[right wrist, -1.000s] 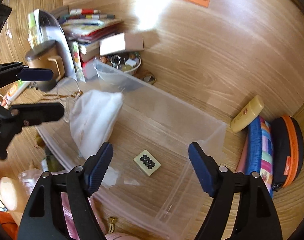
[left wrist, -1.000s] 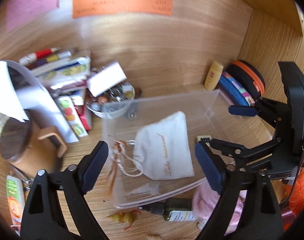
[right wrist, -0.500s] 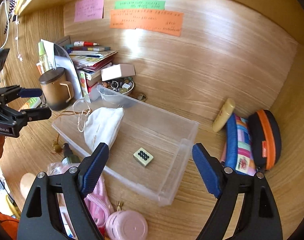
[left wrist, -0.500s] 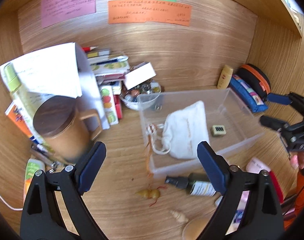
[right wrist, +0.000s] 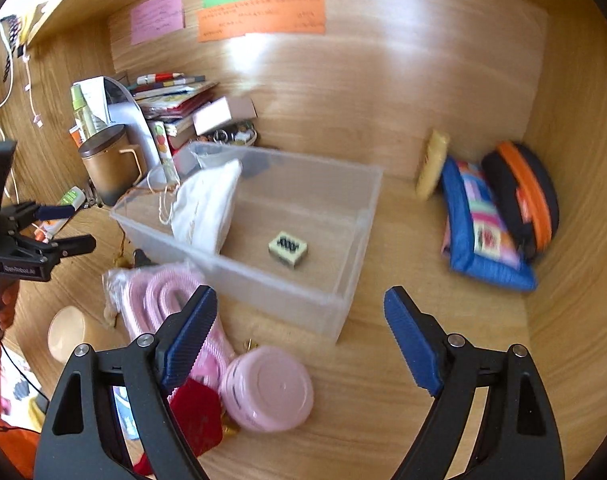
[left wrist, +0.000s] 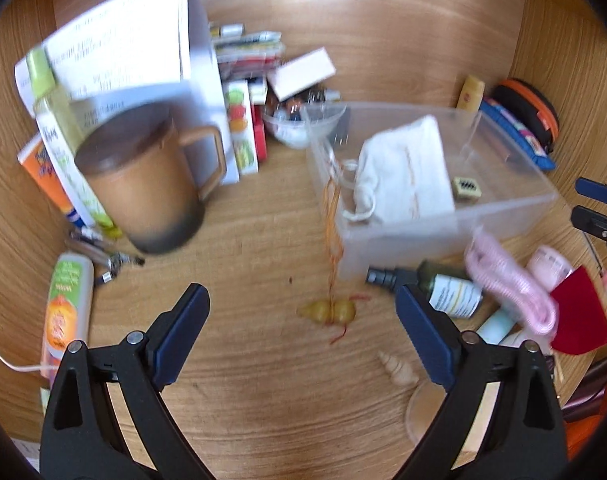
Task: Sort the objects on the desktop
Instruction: 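Withdraw both grippers from the box toward the pink container and gourd charm, then grasp the pink round container with the right gripper while the left gripper grasps the gourd charm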
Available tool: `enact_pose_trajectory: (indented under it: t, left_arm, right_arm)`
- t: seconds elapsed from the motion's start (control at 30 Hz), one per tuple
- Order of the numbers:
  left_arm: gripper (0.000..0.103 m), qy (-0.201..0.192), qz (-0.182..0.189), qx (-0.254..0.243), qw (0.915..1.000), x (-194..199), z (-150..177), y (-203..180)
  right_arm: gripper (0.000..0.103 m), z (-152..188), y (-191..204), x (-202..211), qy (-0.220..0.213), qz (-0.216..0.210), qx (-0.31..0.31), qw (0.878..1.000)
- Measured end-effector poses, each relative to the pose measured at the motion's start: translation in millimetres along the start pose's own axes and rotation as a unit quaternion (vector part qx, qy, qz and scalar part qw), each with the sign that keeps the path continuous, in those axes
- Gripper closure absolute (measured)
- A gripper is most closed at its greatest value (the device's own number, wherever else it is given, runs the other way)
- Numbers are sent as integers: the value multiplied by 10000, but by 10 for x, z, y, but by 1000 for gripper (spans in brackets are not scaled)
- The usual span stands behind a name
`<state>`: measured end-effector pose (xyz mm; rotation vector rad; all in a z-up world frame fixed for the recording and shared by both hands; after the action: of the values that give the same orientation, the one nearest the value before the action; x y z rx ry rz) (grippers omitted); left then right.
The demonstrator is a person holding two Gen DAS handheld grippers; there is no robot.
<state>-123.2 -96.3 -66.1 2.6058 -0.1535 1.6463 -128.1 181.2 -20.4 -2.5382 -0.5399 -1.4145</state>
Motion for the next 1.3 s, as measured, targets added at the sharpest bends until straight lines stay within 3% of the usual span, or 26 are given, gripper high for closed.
enact_pose_trajectory:
  t: [0.3, 0.57, 0.87, 1.2, 1.3]
  left_arm:
    - [8, 403, 171, 264, 9987, -296, 156, 81]
    - [8, 507, 300, 323, 9977, -385, 193, 75]
    - [8, 613, 178, 257, 9976, -523, 176, 38]
    - [8, 478, -73, 14, 9988, -602, 142, -43]
    - [13, 413, -88, -38, 9991, -589, 137, -56]
  right_arm:
    - [20, 311, -138, -188, 404, -333, -513, 9973]
    - [19, 434, -168, -352, 691, -818, -716, 9917]
    - [19, 508, -64, -460, 868, -965, -625, 9896]
    - [20, 554, -26, -520, 882, -884, -571, 9905]
    - [21, 547, -22, -530, 864, -872, -562, 9908]
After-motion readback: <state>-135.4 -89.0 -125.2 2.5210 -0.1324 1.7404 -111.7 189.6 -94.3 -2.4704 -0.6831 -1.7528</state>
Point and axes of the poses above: each gripper's, at about its wrist camera, not at the fingertips, and x roughly against the way its jaws point, y to its left, z to its underside, the point moved 4 cm from there along -x, roughly the way its jaws point, and after that the axes turned 13 degrees about y, right-handed, at the moved point
